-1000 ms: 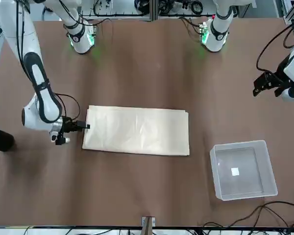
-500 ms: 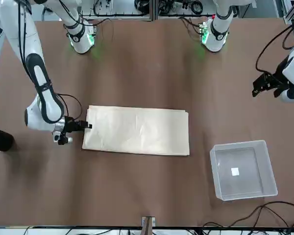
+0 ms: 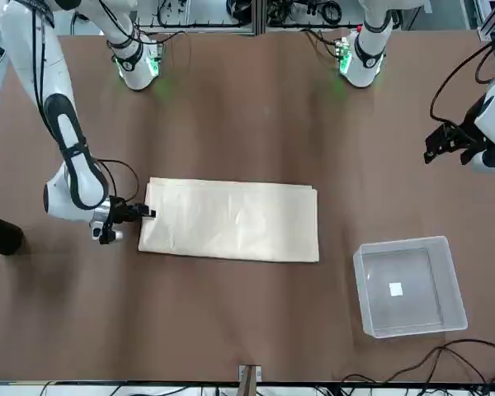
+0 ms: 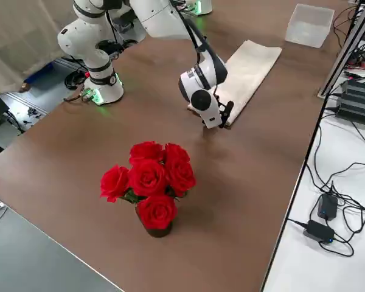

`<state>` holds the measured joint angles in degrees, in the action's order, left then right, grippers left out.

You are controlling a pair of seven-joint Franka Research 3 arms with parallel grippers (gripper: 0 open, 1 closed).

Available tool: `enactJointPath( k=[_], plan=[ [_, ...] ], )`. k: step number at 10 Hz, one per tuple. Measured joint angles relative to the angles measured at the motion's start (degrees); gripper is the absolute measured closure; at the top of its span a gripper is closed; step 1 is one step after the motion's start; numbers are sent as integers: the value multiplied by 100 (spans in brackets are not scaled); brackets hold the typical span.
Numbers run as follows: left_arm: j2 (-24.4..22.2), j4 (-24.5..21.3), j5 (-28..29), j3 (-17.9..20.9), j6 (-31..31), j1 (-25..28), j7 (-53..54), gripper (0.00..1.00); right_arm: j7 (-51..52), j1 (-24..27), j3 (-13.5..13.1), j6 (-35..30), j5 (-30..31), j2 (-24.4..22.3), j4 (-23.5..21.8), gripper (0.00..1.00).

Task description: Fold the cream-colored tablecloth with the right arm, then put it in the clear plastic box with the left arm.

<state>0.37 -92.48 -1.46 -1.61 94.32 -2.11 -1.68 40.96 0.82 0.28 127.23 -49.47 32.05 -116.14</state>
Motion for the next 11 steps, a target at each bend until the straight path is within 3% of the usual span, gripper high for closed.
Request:
enactJointPath(
  k=[3,5,8,11],
  plan=[
    [0,4,0,0,3,-1,0,0,181,-21,0,-2,-5,0,14,85],
    [0,25,0,1,13,-1,0,0,231,-53,1,-2,-5,-1,51,96],
    [0,28,0,34,14,1,0,0,-443,-235,27,-41,274,-79,353,96],
    [4,30,0,49,16,5,0,1,-2001,-355,269,-450,1422,-376,803,96]
  ],
)
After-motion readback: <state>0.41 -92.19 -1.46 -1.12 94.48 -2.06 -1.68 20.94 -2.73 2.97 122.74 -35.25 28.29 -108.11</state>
